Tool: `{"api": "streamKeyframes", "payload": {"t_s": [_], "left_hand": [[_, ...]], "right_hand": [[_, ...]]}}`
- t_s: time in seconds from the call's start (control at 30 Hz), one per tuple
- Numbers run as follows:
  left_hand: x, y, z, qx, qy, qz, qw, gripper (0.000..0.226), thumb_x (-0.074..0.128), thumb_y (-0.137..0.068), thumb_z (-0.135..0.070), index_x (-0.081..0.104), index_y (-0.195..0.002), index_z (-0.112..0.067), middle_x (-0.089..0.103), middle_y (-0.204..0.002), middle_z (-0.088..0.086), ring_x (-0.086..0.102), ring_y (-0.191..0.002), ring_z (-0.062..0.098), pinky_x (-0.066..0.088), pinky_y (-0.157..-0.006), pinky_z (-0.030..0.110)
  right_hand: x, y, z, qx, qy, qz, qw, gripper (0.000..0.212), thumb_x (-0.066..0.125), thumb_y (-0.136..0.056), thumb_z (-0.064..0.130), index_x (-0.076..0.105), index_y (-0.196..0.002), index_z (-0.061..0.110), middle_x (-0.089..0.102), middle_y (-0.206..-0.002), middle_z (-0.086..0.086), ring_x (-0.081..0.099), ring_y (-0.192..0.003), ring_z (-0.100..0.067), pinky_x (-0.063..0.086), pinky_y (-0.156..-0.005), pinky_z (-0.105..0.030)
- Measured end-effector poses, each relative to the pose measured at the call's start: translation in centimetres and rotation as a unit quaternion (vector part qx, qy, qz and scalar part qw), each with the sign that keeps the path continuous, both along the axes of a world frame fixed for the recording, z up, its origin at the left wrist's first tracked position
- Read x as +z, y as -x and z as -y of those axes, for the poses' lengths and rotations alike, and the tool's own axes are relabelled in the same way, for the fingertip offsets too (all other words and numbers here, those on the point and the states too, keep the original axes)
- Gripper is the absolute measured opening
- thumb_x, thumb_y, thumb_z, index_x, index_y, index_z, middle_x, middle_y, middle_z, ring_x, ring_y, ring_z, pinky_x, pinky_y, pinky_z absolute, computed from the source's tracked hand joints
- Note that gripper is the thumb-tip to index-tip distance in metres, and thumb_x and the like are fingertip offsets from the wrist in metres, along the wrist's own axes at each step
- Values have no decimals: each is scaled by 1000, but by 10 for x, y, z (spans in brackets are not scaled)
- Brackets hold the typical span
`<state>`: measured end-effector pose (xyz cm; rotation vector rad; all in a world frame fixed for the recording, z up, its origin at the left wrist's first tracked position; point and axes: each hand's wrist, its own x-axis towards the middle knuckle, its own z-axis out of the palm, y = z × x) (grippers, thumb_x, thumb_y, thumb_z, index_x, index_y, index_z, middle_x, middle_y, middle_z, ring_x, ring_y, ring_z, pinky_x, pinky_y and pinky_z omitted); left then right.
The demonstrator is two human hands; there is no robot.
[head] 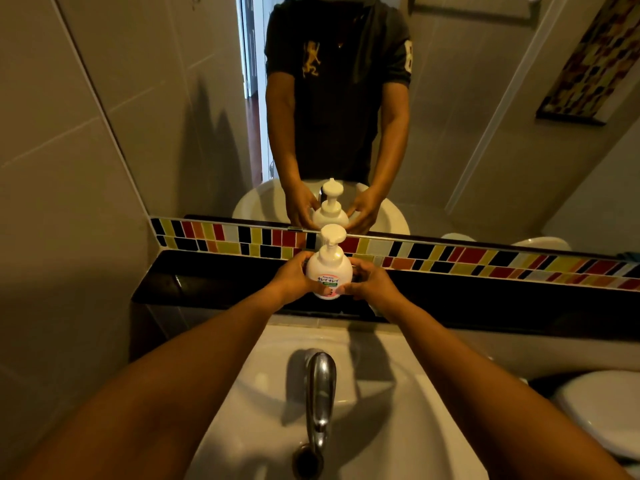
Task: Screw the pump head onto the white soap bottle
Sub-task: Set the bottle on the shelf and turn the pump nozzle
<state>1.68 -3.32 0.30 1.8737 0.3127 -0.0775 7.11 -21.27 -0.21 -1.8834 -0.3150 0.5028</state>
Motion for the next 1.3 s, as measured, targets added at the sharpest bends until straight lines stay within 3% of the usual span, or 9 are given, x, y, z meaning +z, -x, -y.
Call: {"api": "streamKeyframes", "payload": {"t_s": [0.2,0.6,0.7,0.77,0.9,1.0,1.1,1.3], "left_hand": [[-8,-6,1,15,-12,13,1000,72,86,-65,-6,52,-127,-16,59,-131,6,56,-120,26,49,-101,47],[-11,-9,0,24,-20,19,999,73,86,-67,-10,51,-130,-19,60,-132,6,56,-120,26,49,-101,47],[-11,-10,0,24,-26,14,999,70,85,-68,-10,52,-128,-21,60,-132,5,56,-121,27,48,-100,44],[-11,-11,-1,22,-30,11,999,70,86,-68,-11,53,-128,-21,60,-132,5,56,-121,26,48,-100,44],[-11,-11,-1,19,-46,11,999,72,87,-66,-13,53,-129,-20,61,-132,5,57,-121,27,47,-100,45],[-10,-10,-1,18,-60,13,998,71,86,-67,-13,53,-129,-18,61,-132,7,57,-120,27,48,-101,47],[-10,-11,-1,15,-71,8,997,71,86,-67,-13,52,-130,-18,61,-132,8,57,-120,28,49,-100,46],[-8,-12,-1,7,-92,0,996,70,87,-67,-15,54,-128,-17,62,-130,7,58,-119,28,50,-98,45]], "right_hand": [[-11,-10,-2,-9,6,10,1000,62,79,-75,2,57,-132,17,65,-128,-8,61,-118,-26,54,-98,-47],[-8,-16,-4,14,44,16,999,64,78,-79,8,55,-137,22,63,-133,-6,60,-121,-26,52,-100,-51],[4,-19,-5,38,62,-12,997,61,68,-86,1,50,-141,21,63,-128,-5,62,-112,-25,57,-89,-38],[20,-19,-6,-18,36,-18,999,52,58,-91,0,51,-139,16,63,-124,-11,62,-105,-26,56,-82,-32],[51,-19,-15,-126,-8,24,992,32,44,-101,28,61,-124,12,62,-93,-5,53,-74,-14,42,-61,-24],[69,-22,-25,-68,-31,-21,997,40,41,-99,42,63,-116,13,61,-82,-5,53,-67,-15,41,-56,-26],[76,-21,-31,-12,-39,-66,997,37,39,-101,40,60,-106,9,45,-61,-3,35,-47,-11,29,-42,-23],[75,-24,-33,-16,-63,-63,996,37,37,-104,30,64,-125,15,41,-60,-4,32,-48,-13,27,-41,-23]]}}
